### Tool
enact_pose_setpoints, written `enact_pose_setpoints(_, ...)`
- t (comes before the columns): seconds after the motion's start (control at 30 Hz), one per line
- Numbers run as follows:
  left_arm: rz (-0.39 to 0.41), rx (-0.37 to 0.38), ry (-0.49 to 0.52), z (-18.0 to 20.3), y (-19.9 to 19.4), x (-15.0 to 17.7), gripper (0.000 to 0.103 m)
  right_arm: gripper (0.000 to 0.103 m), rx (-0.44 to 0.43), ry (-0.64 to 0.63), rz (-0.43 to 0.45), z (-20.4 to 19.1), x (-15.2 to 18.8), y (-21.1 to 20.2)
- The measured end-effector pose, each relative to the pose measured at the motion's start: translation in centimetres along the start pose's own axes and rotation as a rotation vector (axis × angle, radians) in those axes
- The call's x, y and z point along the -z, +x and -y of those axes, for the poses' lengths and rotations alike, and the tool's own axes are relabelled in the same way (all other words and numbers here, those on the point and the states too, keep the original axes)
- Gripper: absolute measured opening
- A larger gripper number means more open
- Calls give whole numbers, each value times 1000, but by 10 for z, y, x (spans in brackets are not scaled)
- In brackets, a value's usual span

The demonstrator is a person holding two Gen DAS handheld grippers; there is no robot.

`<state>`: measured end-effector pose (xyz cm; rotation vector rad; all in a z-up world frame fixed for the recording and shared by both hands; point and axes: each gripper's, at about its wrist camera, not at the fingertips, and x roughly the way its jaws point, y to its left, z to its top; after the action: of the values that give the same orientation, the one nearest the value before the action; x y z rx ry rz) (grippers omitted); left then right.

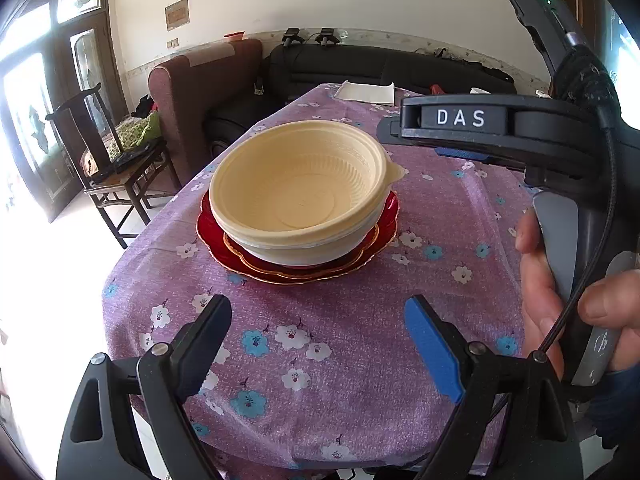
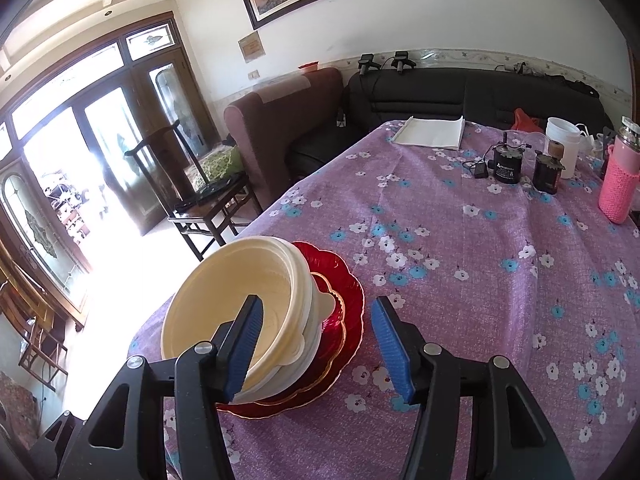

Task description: Organize plates and bowls

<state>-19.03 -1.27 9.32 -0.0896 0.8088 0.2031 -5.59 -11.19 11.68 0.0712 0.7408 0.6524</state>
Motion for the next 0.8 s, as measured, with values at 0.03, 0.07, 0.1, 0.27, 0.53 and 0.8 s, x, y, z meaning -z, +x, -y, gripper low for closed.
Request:
enact_pose_setpoints(0.03,1,6,-4,-1,1,0,88,62,2,-1,-4,0,0,1)
enact_pose_setpoints(0.07,1,15,-9,-2,2,1,88,62,3,-3,-9,-1,0,2)
enact_pose_setpoints(0.1,4,27,-16,-3,3,2,88,62,4,-3,-10,-1,0,3)
enact_pose_setpoints(0.27,28,111,-46,-14,4,5,88,62,7,-21,12,-5,0,-3)
enact_pose_setpoints(0.53,71,223,-122,-63,-2,1,89,62,26,52,19,18,-8,-18)
enact_pose_setpoints(0.8,37,228,-283,-148,29,-9,88,50,-1,143,-136,58,10,-10)
